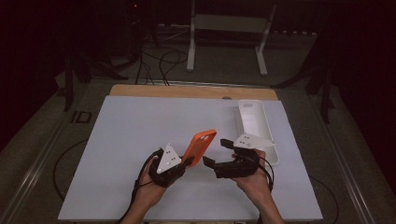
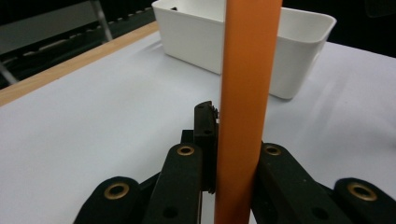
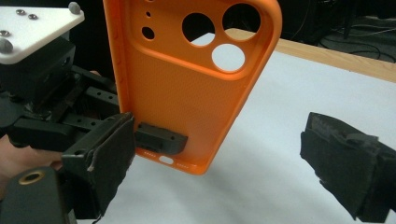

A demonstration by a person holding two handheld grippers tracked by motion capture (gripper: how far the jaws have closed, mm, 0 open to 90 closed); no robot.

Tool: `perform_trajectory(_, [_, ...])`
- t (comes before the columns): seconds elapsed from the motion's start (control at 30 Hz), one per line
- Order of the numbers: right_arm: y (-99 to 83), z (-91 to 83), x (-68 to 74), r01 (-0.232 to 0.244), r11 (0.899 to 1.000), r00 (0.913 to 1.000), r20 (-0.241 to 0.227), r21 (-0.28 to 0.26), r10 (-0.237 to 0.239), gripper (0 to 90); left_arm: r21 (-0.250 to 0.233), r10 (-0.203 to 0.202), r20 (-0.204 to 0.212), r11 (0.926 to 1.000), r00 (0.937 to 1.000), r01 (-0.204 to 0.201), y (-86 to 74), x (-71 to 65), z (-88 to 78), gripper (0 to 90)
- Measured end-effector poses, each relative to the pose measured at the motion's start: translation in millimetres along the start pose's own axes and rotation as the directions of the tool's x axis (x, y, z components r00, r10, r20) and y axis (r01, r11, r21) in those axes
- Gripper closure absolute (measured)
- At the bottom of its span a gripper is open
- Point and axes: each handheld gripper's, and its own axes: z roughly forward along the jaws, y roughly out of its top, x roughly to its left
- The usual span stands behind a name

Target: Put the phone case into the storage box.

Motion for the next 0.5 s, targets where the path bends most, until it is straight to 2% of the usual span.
perform_trajectory(0.3, [4.6, 3.6, 4.1, -0.015, 1.000, 0.9999, 0.003, -0.024, 0.015, 10.1, -0.004, -0.019, -0.038, 0.9998, 0.9991, 0.018, -1.1, -1.5, 2.2, 85.9])
perform_trajectory(0.5, [9.0, 6.9, 8.4, -0.020, 0.999, 0.9996, 0.020, -0.034, 0.021, 9.4, -0.006, -0.031, -0.057, 0.9995, 0.9979, 0.030, -1.9, -2.5, 3.0, 85.9])
